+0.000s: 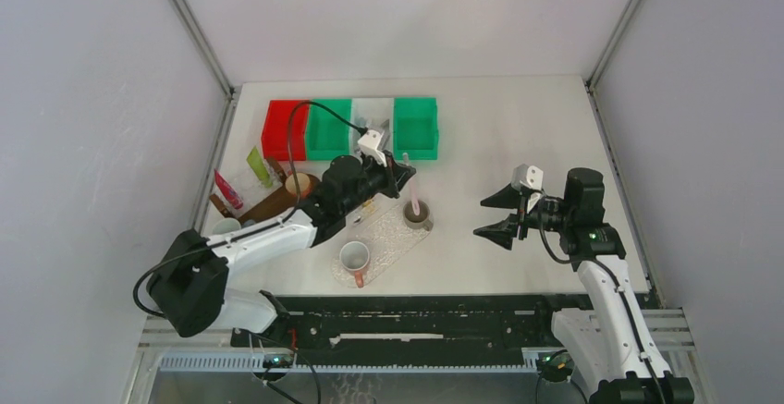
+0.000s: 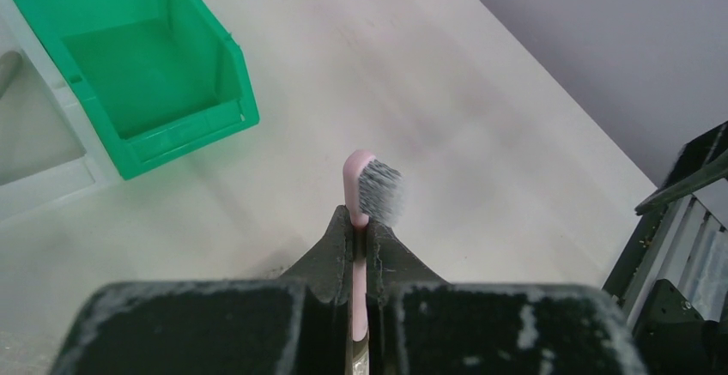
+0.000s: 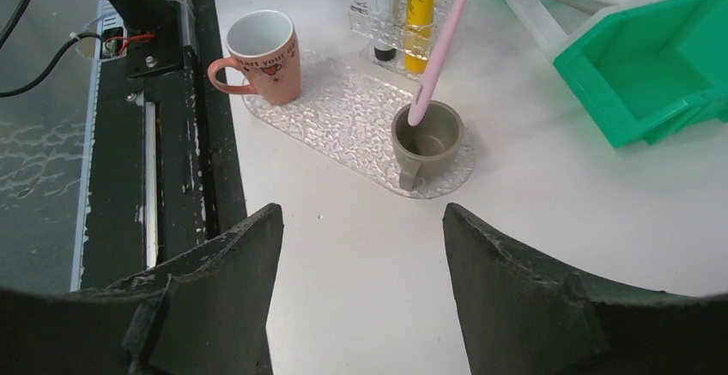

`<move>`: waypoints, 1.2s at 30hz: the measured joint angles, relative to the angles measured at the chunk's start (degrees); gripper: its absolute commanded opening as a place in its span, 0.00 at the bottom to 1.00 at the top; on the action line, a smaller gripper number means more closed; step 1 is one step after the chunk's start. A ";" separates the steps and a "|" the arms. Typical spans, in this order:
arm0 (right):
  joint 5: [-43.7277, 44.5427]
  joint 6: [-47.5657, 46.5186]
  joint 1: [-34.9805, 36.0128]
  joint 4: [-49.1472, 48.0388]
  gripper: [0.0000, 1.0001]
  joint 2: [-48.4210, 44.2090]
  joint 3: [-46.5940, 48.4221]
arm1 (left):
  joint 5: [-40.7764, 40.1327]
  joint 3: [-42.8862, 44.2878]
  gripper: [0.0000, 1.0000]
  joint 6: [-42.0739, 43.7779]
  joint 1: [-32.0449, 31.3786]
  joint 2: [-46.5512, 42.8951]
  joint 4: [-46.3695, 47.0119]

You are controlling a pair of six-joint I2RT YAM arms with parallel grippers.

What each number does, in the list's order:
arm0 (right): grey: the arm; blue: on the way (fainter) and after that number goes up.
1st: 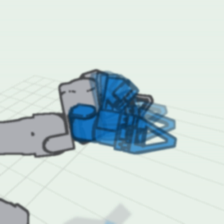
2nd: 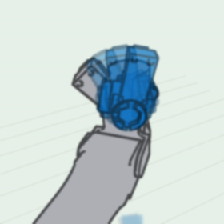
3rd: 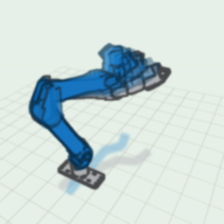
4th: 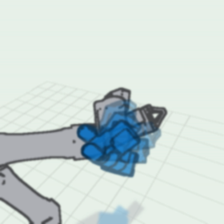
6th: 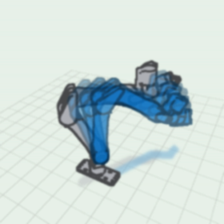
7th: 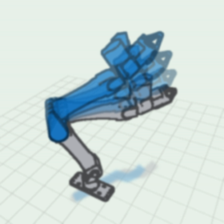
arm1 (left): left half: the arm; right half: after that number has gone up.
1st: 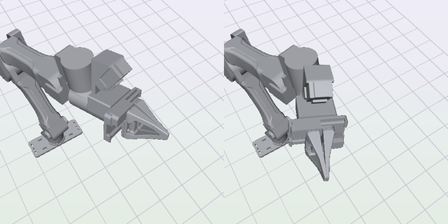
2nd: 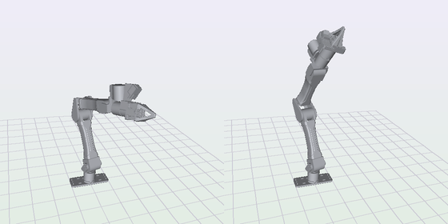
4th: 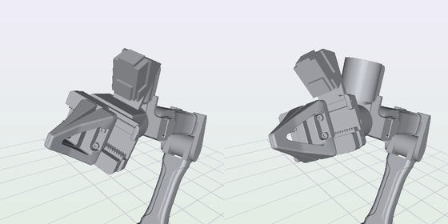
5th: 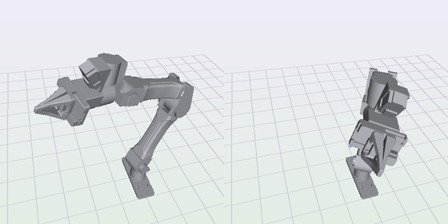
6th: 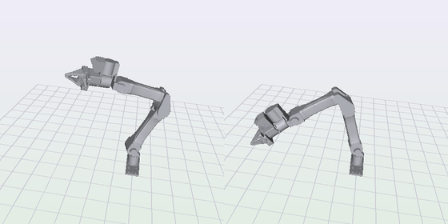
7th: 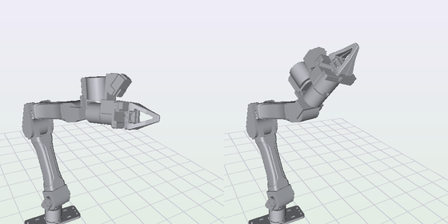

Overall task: Prepare toiletry sets of a toothbrush and toothpaste on the tray
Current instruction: Place the toothbrush in the cup.

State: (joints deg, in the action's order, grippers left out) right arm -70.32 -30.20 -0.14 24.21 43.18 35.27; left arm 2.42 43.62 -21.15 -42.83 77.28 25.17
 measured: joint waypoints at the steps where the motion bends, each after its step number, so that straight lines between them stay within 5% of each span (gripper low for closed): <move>1: 0.02 -0.11 0.15 0.04 0.77 0.00 0.00 | -0.02 0.02 0.00 0.07 0.00 0.35 0.00; 17: 0.66 -1.05 0.31 0.28 0.77 0.00 0.00 | 1.03 2.16 0.01 2.47 0.22 8.59 -0.50; 36: 0.85 -1.64 0.35 0.50 0.77 0.00 0.00 | 2.64 3.17 0.17 4.98 0.22 10.95 -2.62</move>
State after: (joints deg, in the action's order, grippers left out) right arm -69.47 -31.83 0.21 24.71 43.18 35.27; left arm 5.06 46.78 -16.16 -42.61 88.23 22.55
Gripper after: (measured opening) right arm 0.767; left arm 0.143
